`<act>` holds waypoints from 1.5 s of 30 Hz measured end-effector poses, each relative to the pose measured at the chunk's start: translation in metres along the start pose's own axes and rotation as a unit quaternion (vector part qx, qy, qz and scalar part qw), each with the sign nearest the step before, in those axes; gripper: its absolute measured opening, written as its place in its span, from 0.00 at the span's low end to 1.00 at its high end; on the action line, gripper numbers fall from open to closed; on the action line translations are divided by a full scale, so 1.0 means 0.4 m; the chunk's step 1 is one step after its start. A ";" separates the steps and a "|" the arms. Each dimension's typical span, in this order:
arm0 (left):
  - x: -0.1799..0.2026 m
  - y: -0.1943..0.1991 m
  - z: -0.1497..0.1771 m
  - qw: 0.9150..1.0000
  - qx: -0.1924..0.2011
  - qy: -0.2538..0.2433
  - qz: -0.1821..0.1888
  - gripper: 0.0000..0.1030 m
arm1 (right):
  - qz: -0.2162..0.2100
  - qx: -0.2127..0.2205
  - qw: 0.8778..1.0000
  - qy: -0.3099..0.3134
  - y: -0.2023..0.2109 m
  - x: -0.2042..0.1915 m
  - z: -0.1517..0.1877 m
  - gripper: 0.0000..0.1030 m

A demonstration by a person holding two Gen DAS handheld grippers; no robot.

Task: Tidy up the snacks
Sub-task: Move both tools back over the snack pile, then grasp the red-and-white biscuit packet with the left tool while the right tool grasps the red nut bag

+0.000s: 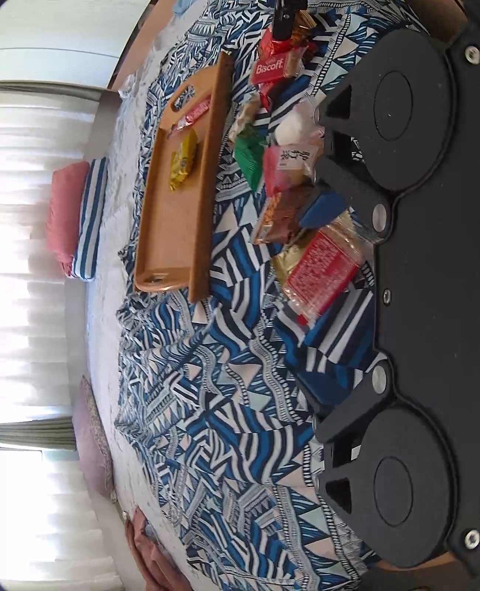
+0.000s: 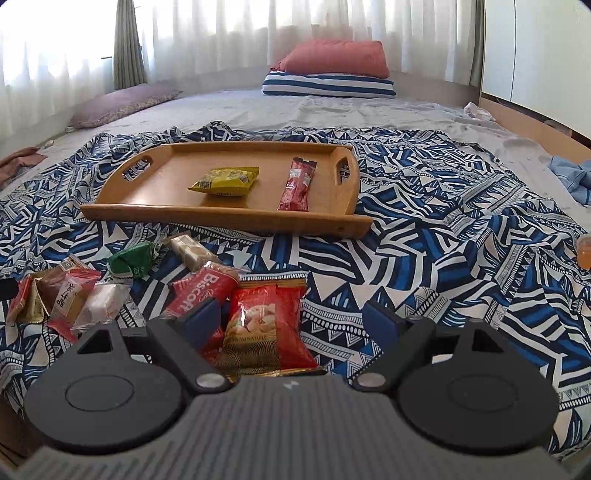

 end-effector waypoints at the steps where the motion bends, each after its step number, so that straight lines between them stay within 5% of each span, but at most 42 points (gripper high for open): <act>1: 0.000 -0.004 0.004 1.000 -0.004 0.004 0.003 0.62 | 0.001 -0.002 1.000 0.001 -0.002 -0.001 0.005 0.89; 4: 0.000 -0.011 0.010 0.999 -0.016 0.021 0.017 0.50 | -0.005 -0.010 1.000 0.000 -0.009 -0.005 0.018 0.89; 15: 0.007 -0.037 0.001 0.999 -0.028 0.044 0.015 0.48 | -0.017 -0.010 1.000 -0.014 -0.025 -0.017 0.021 0.85; 19: 0.009 -0.027 0.001 0.998 -0.021 0.041 0.036 0.21 | -0.021 -0.009 1.000 -0.019 -0.026 -0.021 0.021 0.82; 24: -0.001 -0.003 -0.001 0.999 -0.009 0.018 0.033 0.19 | -0.013 -0.002 1.000 -0.018 -0.017 -0.023 0.022 0.75; 29: -0.025 -0.013 0.002 1.000 -0.014 0.008 -0.002 0.25 | -0.003 0.004 1.000 -0.016 -0.012 -0.024 0.022 0.70; 32: -0.037 -0.020 0.012 1.000 -0.002 0.007 -0.027 0.51 | 0.002 0.005 1.000 -0.013 -0.010 -0.025 0.023 0.70; 34: -0.045 -0.024 0.018 0.999 -0.002 0.017 -0.038 0.58 | 0.005 0.005 1.000 -0.011 -0.009 -0.026 0.023 0.70; 45: -0.022 -0.045 0.029 0.995 -0.006 0.066 -0.072 0.64 | 0.014 0.005 1.000 -0.010 -0.006 -0.029 0.028 0.70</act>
Point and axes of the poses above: each gripper's, at about its wrist camera, not at the fingertips, and y roughly against the way its jaws point, x to its right, z to its underside, the point moved 1 cm from there along -y, roughly the way its jaws point, and after that the axes turned 2 degrees about y, right-handed, at the moved point
